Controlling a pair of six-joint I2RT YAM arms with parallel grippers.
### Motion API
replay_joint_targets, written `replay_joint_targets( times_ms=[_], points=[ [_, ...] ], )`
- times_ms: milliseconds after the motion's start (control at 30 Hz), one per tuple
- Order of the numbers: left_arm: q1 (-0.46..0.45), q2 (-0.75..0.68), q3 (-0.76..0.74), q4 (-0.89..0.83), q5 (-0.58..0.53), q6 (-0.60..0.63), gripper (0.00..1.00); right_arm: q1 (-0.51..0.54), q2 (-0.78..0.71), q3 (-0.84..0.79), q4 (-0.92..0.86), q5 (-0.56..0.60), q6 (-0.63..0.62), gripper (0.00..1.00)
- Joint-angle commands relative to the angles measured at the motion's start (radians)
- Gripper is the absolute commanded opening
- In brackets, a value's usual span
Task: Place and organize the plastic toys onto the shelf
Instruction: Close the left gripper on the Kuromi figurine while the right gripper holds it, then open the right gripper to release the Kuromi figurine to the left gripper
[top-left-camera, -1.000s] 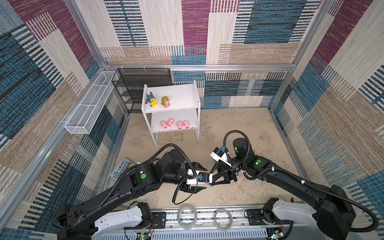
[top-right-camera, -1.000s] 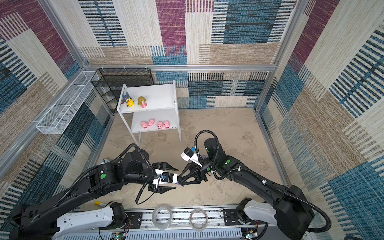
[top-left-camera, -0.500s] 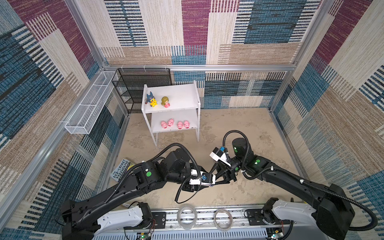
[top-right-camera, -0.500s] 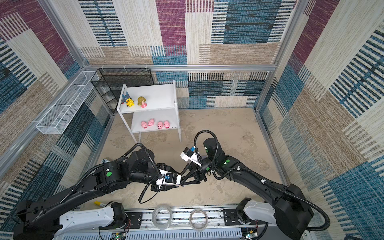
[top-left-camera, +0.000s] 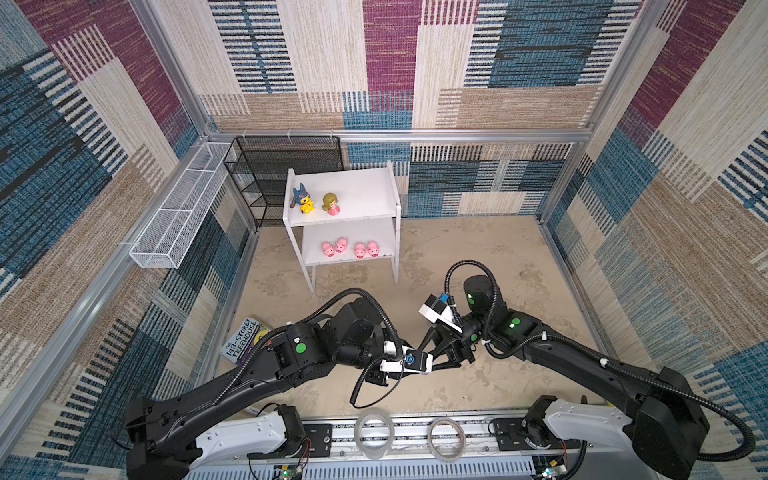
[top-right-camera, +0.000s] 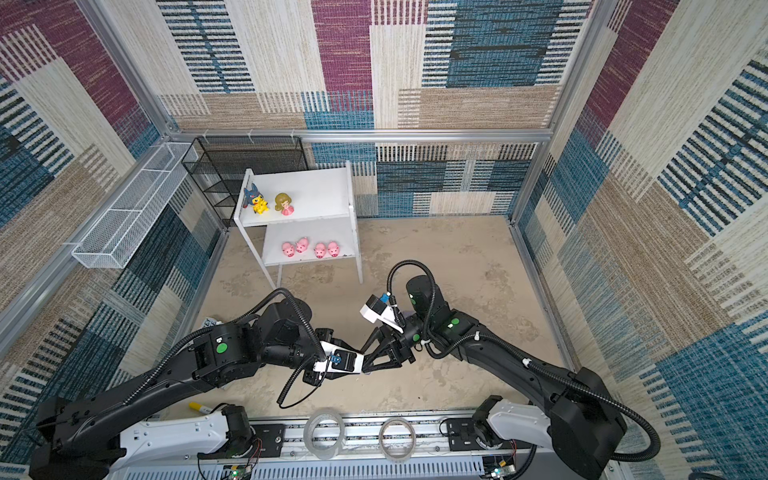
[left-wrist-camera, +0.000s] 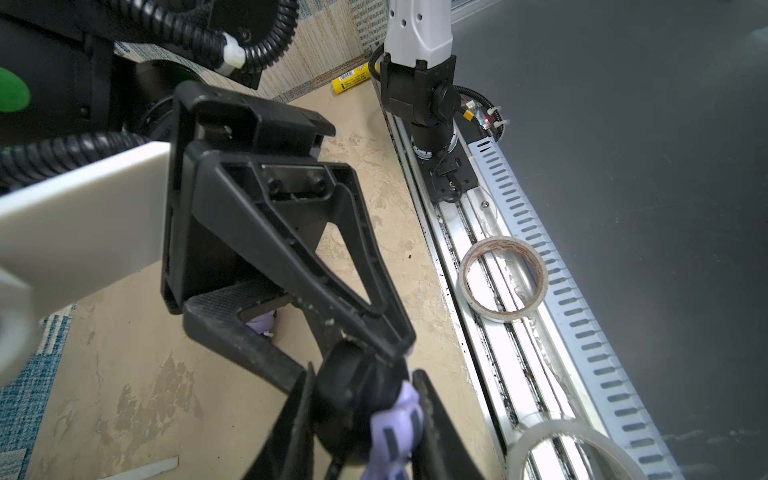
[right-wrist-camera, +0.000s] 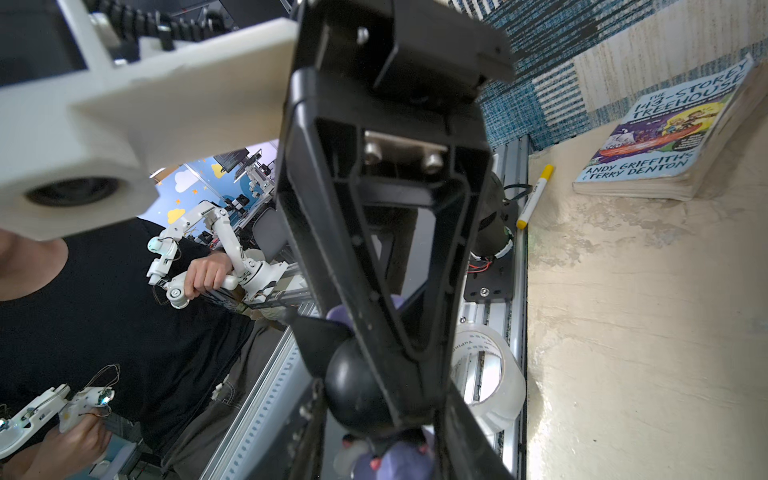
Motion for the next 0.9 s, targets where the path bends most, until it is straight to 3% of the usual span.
replay_joint_targets(
  times_ms=[0, 167, 267, 533, 700, 867],
  points=[
    [0.002, -0.001, 0.004, -0.001, -0.054, -0.008, 0.25, 0.001, 0.002, 0.034, -0.008, 0.025, -0.054, 0.42],
    [0.002, 0.000, 0.031, -0.083, -0.133, -0.022, 0.21, 0.000, -0.055, 0.026, -0.076, 0.195, -0.142, 0.71],
    [0.001, -0.015, 0.031, -0.119, -0.177, -0.045, 0.20, 0.003, -0.093, -0.017, -0.041, 0.335, -0.140, 0.77],
    [0.005, 0.010, 0.143, -0.296, -0.221, -0.172, 0.19, 0.151, -0.187, -0.118, 0.094, 0.752, -0.202, 0.79],
    [0.005, 0.041, 0.189, -0.354, -0.191, -0.220, 0.19, 0.252, -0.202, -0.153, 0.214, 0.896, -0.205, 0.78],
    [0.005, 0.036, 0.190, -0.355, -0.187, -0.232, 0.19, 0.299, -0.181, -0.131, 0.227, 0.935, -0.208, 0.70]
  ],
)
